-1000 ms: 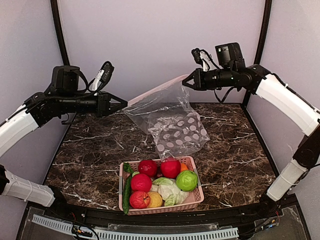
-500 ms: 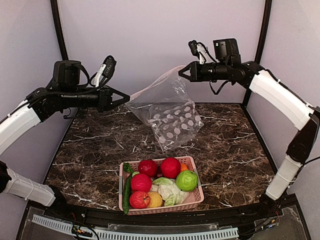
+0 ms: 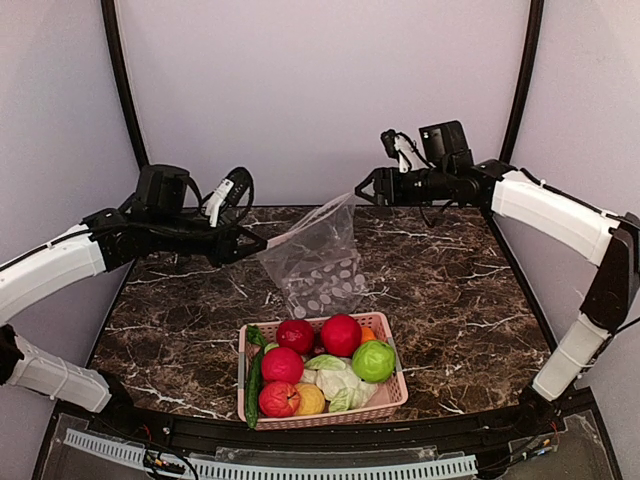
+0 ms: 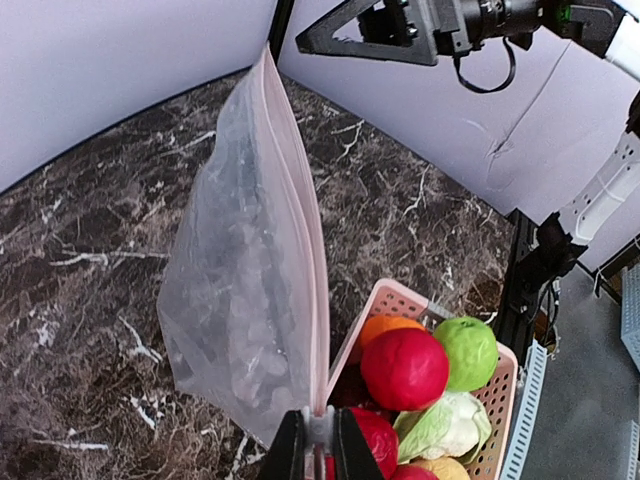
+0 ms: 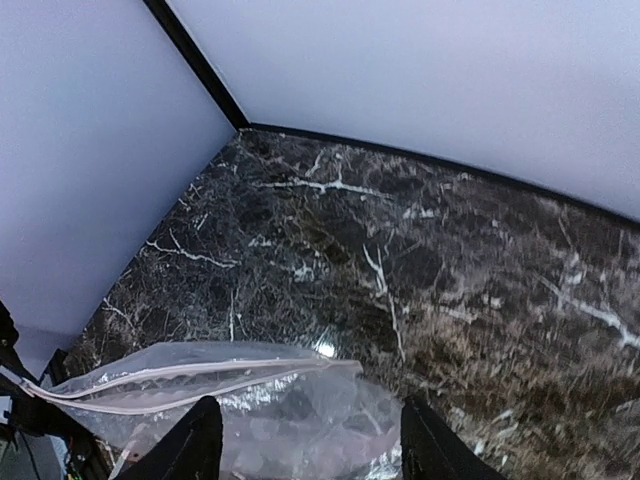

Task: Place the food in the zip-top bag and seal the zipper
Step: Set the zipper food storage bag at the center of the board.

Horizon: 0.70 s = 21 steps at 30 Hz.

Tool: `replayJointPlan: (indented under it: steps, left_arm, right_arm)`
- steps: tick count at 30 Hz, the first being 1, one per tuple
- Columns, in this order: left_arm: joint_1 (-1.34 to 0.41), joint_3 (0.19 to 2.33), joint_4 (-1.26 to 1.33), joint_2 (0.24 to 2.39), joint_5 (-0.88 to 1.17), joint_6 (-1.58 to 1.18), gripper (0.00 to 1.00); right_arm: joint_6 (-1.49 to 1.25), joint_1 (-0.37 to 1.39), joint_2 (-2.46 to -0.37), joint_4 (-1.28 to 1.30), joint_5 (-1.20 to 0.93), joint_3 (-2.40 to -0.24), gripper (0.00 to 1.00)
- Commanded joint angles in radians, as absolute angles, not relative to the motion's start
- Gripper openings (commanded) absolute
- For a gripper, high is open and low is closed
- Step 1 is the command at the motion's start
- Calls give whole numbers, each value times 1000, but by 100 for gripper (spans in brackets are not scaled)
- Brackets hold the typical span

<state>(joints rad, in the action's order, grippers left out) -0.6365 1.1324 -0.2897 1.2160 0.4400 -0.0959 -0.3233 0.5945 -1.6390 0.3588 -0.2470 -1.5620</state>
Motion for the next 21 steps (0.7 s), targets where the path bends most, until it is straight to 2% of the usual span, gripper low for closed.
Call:
replayJointPlan:
  steps: [1, 4, 11, 16, 21]
  left_arm:
    - [-634, 1024, -180, 1149, 428, -113, 1]
    - [-639, 975, -99, 1114, 450, -150, 1]
    - [-721, 907, -49, 1085, 382, -188, 1]
    - [-806, 875, -31, 1066, 264, -181, 1]
    - [-846, 843, -27, 1038, 201, -187, 1]
  right_arm:
    - [-410, 592, -1529, 284, -258, -1442, 73]
    - [-461, 604, -1463, 284, -249, -1373, 81]
    - [-697, 698, -1340, 331, -158, -1248, 81]
    - [-830, 804, -1302, 296, -124, -1180, 76]
    - [-911, 868, -1273, 211, -123, -1111, 64]
